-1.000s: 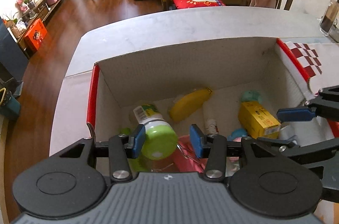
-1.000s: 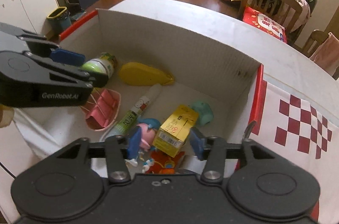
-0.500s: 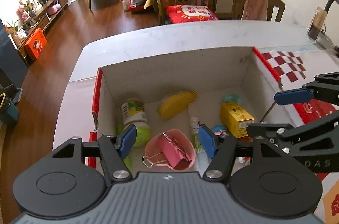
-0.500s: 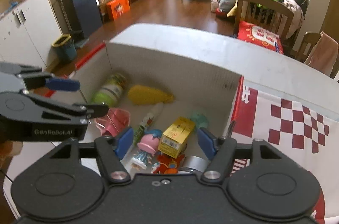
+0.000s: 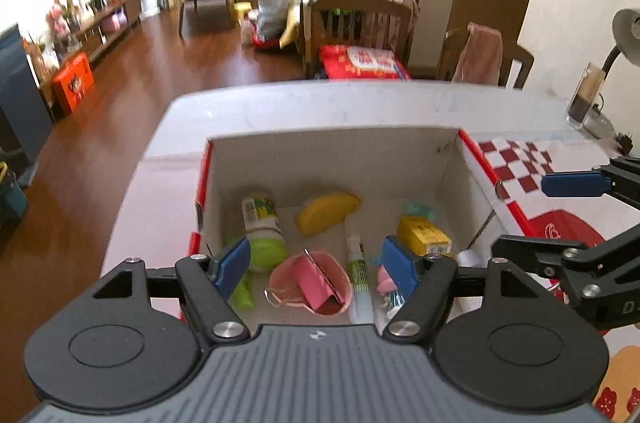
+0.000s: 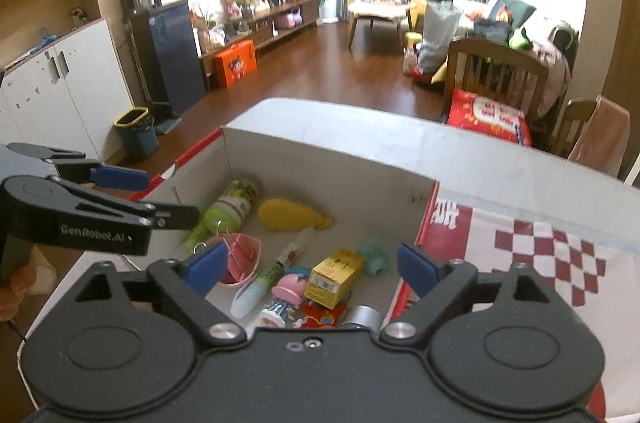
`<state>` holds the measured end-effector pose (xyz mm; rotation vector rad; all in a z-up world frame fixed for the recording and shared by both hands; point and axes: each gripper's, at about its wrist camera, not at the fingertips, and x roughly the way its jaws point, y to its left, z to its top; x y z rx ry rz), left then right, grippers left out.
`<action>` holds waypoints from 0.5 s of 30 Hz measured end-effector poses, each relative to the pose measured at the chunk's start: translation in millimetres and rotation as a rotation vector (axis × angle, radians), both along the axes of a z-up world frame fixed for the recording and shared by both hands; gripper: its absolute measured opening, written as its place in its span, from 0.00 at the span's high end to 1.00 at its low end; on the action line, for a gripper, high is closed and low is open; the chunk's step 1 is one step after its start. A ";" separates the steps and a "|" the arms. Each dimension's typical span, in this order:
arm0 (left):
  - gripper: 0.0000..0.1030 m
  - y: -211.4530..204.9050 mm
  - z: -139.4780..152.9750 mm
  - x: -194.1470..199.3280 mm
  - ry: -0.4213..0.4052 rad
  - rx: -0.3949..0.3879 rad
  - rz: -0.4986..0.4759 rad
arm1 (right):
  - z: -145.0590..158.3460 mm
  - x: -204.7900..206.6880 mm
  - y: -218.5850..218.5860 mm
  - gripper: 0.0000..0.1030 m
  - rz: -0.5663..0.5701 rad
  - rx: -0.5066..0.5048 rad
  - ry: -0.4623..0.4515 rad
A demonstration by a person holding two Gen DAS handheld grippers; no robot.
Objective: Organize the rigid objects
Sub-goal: 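Raise both open tools above the filled box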
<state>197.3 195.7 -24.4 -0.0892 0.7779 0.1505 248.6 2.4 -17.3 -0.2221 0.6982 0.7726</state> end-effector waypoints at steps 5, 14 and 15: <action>0.20 0.1 8.9 -15.1 -0.059 -0.019 0.001 | 7.3 -10.9 -12.7 0.01 0.004 0.041 -0.036; 0.01 -12.8 16.1 -32.3 -0.075 -0.051 0.009 | 14.4 -26.0 -26.2 0.00 0.002 0.090 -0.038; 0.01 -15.3 16.5 -33.6 -0.074 -0.050 0.006 | 14.7 -27.8 -26.9 0.00 0.003 0.092 -0.039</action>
